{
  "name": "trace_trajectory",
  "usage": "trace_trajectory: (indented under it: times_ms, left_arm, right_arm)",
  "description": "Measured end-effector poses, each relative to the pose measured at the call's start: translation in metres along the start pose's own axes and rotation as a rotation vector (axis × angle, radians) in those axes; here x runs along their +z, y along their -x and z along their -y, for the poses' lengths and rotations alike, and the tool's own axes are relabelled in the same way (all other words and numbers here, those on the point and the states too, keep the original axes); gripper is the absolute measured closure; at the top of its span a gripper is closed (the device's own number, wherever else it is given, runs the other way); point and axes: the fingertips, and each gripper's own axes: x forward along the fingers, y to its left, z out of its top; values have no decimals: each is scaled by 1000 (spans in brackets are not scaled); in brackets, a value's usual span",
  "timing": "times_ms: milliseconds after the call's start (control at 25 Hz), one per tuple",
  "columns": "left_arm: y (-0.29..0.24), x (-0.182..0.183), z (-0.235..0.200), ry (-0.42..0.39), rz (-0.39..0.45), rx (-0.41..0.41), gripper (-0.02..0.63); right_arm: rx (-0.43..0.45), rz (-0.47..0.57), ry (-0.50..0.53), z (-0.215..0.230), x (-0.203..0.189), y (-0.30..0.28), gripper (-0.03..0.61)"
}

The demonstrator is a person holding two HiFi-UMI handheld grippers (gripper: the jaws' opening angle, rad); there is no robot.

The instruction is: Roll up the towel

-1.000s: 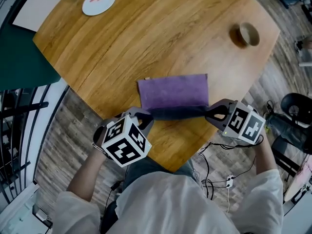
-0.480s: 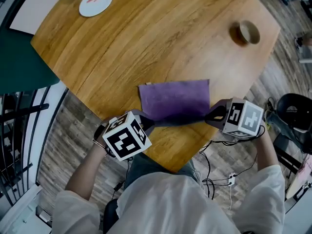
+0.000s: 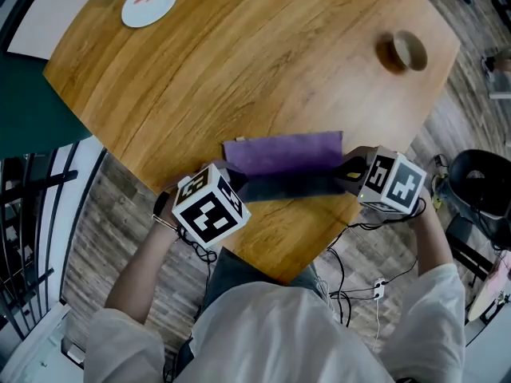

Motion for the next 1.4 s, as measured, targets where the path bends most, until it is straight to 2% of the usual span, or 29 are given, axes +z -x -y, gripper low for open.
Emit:
trace_trajectory:
  times_ms: [120,280,400,480,600,800,960,1080,1400]
  left_arm:
    - [-1,0,-2,-14,16,35,579]
    - [9,-2,-7,32,52,73,545]
    - [25,-3,-13,44,94,124,540]
    - [36,-2,-10,32,125,149,541]
    - [45,-1,7,-13,155,141,546]
    - [30,-4,44,-147,129,104,546]
    - [15,-10,46,-202,95,171,546]
    - [7,-16,42,-230,65,208,544]
    - [-9,-18,37,-257,45,231,535]
  right_arm:
    - [-34,26,-1,3,0,-2,543]
    - [-82,70,-7,8,0,8,494]
    - [-135,120,-14,11,3,22,482]
    - [-161,150,-9,6,4,31,482]
    - [-178,176,12,-7,5,38,481]
    - [-151,157,59,-37,1,27,482]
    - [-175,98,106,-46,-10,9,482]
    - [-205,75,124,-44,-15,1,482]
    - [-301,59,171,-33,-17,-16,500]
